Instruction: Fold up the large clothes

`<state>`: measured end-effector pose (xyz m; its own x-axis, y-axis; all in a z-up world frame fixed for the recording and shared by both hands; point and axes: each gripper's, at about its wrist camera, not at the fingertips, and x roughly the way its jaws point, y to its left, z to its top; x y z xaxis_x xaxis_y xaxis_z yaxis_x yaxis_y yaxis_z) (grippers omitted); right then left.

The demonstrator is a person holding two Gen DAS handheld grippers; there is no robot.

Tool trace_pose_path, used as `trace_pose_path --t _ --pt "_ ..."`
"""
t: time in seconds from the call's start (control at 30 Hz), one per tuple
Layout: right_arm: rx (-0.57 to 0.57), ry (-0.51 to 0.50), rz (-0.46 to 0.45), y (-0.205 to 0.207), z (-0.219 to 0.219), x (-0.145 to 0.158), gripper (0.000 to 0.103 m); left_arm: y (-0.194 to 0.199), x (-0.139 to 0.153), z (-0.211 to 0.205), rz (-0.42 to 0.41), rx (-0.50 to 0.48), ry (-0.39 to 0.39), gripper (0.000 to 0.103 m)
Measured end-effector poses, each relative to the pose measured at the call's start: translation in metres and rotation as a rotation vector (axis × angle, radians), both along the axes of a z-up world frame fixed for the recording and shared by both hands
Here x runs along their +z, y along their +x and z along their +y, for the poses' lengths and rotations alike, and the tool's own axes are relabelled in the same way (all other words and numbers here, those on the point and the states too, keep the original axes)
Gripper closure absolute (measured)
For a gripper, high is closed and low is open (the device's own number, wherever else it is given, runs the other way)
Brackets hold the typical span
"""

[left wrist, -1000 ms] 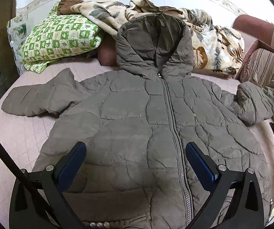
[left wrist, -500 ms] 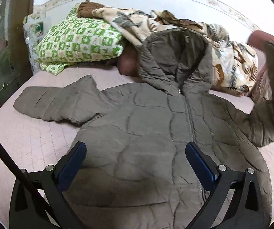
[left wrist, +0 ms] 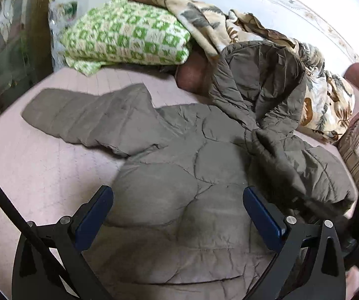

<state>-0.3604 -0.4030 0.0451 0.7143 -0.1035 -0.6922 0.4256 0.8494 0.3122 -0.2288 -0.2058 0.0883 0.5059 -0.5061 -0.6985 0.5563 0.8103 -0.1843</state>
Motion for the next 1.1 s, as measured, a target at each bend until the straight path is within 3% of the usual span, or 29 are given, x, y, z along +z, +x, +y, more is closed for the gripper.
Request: trace_pose_path --t 0.13,0.27,0.33,0.47,0.57,0.63,0.73,0.77,0.8,0.87,1.1 --pt "0.059 0.088 -0.004 -0.01 0.001 0.003 0.058 0.014 -0.01 -0.014 0.074 -0.043 -0.015 0.0" --pt "0.048 0.153 -0.164 -0.055 -0.012 0.037 0.058 0.026 -0.024 -0.028 0.184 -0.077 -0.052 0.002" --pt "-0.054 0.146 -0.232 -0.086 -0.035 0.051 0.058 0.028 -0.03 -0.032 0.239 -0.093 -0.076 0.005" --pt "-0.247 0.266 -0.348 -0.135 -0.088 0.048 0.058 0.03 -0.049 -0.046 0.451 -0.168 -0.18 0.007" --pt "-0.343 0.309 -0.353 -0.154 -0.103 0.037 0.057 0.026 -0.057 -0.06 0.524 -0.185 -0.222 0.007" --pt "-0.349 0.358 -0.352 -0.157 -0.109 0.029 0.056 0.022 -0.057 -0.071 0.517 -0.188 -0.223 0.007" --pt "-0.354 0.364 -0.341 -0.157 -0.111 0.025 0.056 0.015 -0.058 -0.095 0.467 -0.199 -0.165 0.016" --pt "-0.36 0.364 -0.342 -0.158 -0.112 0.025 0.056 0.014 -0.061 -0.102 0.448 -0.195 -0.14 0.025" --pt "-0.372 0.363 -0.345 -0.162 -0.115 0.025 0.056 0.013 -0.063 -0.109 0.433 -0.194 -0.12 0.049" --pt "-0.404 0.356 -0.352 -0.172 -0.124 0.026 0.056 0.009 -0.066 -0.12 0.414 -0.212 -0.069 0.081" --pt "-0.561 0.269 -0.353 -0.213 -0.151 0.031 0.056 0.016 -0.046 -0.11 0.255 -0.149 -0.023 0.085"
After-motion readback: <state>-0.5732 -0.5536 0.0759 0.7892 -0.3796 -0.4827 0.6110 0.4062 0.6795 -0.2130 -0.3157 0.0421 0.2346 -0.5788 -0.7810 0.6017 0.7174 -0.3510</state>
